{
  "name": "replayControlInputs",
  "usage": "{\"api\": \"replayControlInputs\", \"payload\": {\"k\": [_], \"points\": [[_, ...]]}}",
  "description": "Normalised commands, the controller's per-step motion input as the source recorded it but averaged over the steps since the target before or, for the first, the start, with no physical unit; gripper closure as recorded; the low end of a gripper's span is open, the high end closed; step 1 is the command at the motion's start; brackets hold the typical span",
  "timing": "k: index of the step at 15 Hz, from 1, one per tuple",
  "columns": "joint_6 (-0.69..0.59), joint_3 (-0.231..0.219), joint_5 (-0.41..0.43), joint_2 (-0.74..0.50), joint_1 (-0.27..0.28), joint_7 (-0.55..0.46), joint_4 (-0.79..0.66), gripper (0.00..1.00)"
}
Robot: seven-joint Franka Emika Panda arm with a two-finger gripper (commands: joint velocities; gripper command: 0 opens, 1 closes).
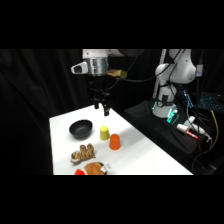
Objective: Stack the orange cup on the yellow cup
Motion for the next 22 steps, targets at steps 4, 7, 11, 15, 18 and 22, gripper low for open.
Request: {"api": "replayControlInputs", "payload": {"k": [4, 7, 11, 15, 18, 22], "points": [[0.05, 0.012, -0.077, -0.02, -0.012, 0.09, -0.04, 0.00], [0.11, 0.006, -0.109, -0.05, -0.009, 0.15, -0.13, 0.00], [0.21, 0.022, -0.051, -0.05, 0.004, 0.13, -0.20, 0.00], [0.39, 0.032, -0.088, 0.03, 0.024, 0.16, -0.19, 0.00], [0.41, 0.005, -0.180, 0.09, 0.025, 0.22, -0.14, 0.00], [0.31, -0.016, -0.163, 0.10, 0.031, 0.20, -0.11, 0.00]]}}
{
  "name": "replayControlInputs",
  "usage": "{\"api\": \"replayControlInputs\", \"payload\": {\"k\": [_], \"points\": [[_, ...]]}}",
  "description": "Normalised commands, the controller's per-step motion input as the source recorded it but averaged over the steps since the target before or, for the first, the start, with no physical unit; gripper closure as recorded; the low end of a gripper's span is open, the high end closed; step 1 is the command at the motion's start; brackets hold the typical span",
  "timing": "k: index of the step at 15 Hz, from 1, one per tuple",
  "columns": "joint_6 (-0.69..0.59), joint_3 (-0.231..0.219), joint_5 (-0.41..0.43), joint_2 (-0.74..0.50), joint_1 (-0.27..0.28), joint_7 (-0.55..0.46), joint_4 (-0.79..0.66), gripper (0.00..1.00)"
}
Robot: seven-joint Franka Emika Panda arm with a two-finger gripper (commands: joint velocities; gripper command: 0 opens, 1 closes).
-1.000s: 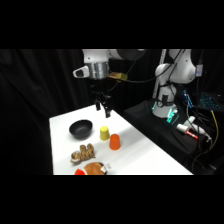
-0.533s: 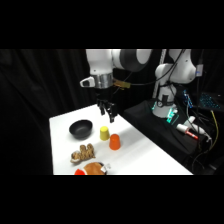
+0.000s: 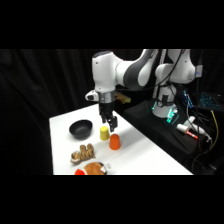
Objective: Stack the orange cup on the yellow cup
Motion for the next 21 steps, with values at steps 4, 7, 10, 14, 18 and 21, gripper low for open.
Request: {"api": "replayControlInputs", "payload": {"k": [4, 7, 10, 14, 18, 21], "points": [[0.21, -0.008, -0.111, 0.06, 0.056, 0.15, -0.10, 0.00], [0.20, 0.009, -0.059, 0.04, 0.051, 0.10, -0.11, 0.00], [0.27, 0.006, -0.050, 0.05, 0.040, 0.10, -0.13, 0.00], [0.33, 0.040, 0.057, 0.08, -0.006, 0.00, -0.12, 0.00], [0.34, 0.096, 0.153, 0.13, -0.056, -0.12, -0.07, 0.00], [0.29, 0.085, 0.110, 0.10, -0.056, -0.14, -0.04, 0.00]]}}
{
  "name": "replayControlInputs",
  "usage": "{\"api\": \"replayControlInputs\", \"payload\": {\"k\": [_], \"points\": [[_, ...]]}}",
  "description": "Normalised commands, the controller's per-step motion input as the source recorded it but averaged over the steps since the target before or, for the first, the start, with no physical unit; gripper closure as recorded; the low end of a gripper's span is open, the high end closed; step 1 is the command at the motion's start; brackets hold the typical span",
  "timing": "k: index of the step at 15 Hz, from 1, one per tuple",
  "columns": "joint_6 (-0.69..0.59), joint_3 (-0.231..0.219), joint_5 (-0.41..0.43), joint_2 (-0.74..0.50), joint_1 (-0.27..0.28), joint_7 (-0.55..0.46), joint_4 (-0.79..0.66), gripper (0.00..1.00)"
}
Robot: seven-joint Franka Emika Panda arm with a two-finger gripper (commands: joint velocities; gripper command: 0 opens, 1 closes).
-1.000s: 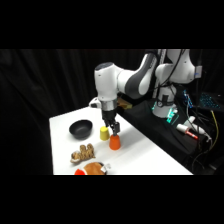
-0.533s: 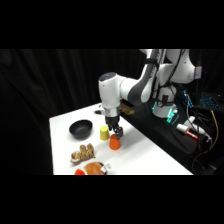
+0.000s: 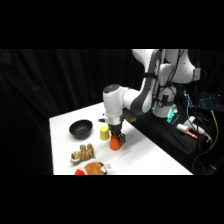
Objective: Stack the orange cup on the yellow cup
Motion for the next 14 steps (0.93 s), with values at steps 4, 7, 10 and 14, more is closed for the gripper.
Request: {"api": "replayControlInputs", "payload": {"k": [4, 7, 10, 14], "points": [[0.23, -0.012, -0.026, 0.02, 0.019, -0.04, -0.06, 0.35], [0.13, -0.081, -0.104, -0.04, 0.072, 0.02, -0.06, 0.47], [-0.03, -0.165, -0.209, -0.15, 0.169, 0.15, -0.06, 0.47], [-0.37, -0.141, -0.216, -0.43, 0.179, 0.20, -0.07, 0.47]]}}
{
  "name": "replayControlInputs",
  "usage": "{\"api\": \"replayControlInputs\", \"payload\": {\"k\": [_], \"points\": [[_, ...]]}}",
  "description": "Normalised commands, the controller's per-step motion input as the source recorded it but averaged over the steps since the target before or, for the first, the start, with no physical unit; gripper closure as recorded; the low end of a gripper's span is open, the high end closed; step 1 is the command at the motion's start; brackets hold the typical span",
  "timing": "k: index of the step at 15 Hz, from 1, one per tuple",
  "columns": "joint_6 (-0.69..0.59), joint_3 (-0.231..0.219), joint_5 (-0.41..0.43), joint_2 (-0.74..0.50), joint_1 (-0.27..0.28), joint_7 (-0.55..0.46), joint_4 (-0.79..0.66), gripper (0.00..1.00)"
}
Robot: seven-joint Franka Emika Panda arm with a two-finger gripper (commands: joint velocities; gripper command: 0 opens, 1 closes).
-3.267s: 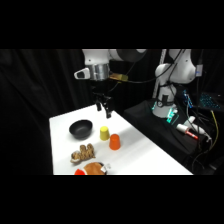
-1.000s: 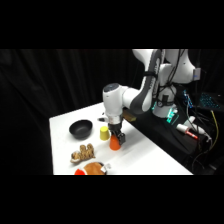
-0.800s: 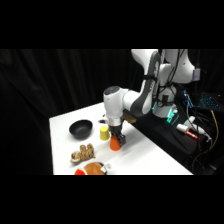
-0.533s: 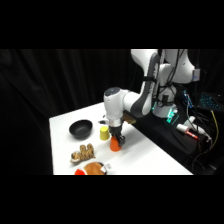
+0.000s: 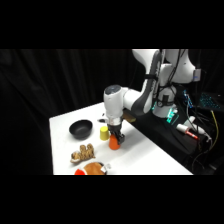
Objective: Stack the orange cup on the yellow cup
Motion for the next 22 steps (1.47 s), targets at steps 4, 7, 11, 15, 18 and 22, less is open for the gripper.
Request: {"api": "replayControlInputs", "payload": {"k": [4, 7, 11, 15, 18, 22], "points": [[-0.58, 0.019, -0.081, -0.53, 0.005, 0.05, 0.03, 0.47], [-0.42, 0.043, -0.058, -0.29, -0.092, -0.01, 0.13, 0.47], [-0.21, 0.013, -0.036, -0.12, -0.142, -0.07, 0.11, 0.47], [-0.09, -0.027, 0.023, -0.09, -0.156, -0.14, 0.06, 0.47], [-0.03, -0.027, 0.104, -0.10, -0.140, -0.20, 0.04, 0.47], [0.04, -0.002, 0.190, -0.04, -0.109, -0.25, 0.05, 0.47]]}}
